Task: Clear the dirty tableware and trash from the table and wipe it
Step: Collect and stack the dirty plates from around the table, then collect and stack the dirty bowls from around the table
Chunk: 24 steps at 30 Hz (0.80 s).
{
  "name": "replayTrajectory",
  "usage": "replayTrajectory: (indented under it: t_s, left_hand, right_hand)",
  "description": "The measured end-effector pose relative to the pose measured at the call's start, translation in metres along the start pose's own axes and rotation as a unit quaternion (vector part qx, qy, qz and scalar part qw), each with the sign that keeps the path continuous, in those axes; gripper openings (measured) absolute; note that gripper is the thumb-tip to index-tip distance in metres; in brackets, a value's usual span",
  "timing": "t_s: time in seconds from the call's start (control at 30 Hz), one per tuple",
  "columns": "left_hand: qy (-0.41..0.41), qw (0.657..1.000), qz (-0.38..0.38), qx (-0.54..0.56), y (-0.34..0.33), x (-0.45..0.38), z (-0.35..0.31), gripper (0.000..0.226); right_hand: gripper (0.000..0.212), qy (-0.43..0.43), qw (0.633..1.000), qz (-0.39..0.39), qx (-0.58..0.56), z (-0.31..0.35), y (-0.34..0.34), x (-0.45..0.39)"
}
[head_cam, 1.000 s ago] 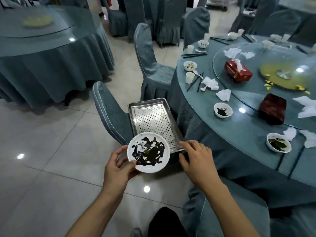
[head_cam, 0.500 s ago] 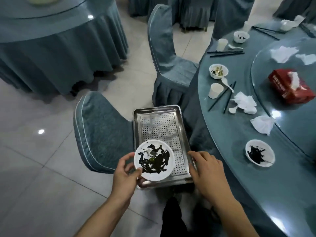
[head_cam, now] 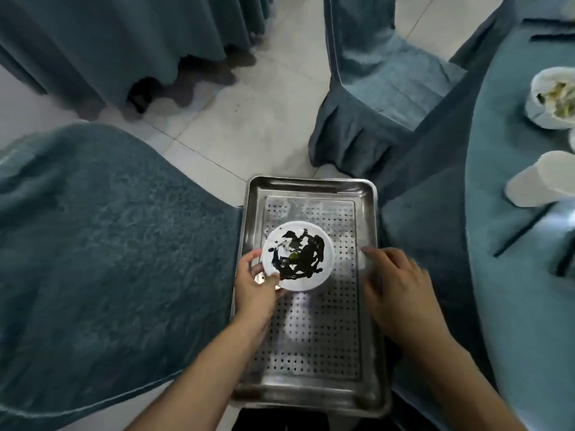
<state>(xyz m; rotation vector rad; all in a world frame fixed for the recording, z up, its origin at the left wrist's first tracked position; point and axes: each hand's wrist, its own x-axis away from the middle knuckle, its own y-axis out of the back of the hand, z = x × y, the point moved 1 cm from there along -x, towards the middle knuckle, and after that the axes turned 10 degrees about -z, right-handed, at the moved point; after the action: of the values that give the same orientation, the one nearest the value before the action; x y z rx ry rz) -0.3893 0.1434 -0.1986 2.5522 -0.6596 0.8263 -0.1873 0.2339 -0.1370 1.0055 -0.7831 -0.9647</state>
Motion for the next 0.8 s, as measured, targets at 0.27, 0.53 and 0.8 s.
replayTrajectory:
  t_s: [0.27, 0.53, 0.8]
  left_hand:
    - [-0.038, 0.997, -0.024, -0.058, -0.073, -0.15, 0.04, 0.059]
    - [-0.083, 0.984, -0.028, -0.154, -0.105, -0.221, 0.045, 0.057]
    - [-0.159, 0.93, 0.03, -0.331, -0.088, -0.203, 0.039, 0.053]
  right_hand:
    - [0.051, -0.018, 0.996, 0.073, -0.047, -0.033, -0.132, -0.07]
    - [0.051, -0.034, 0.989, 0.117, -0.081, -0.039, -0.166, -0.081]
    - [0.053, -0.042, 0.992, 0.081, -0.089, -0.027, -0.143, -0.093]
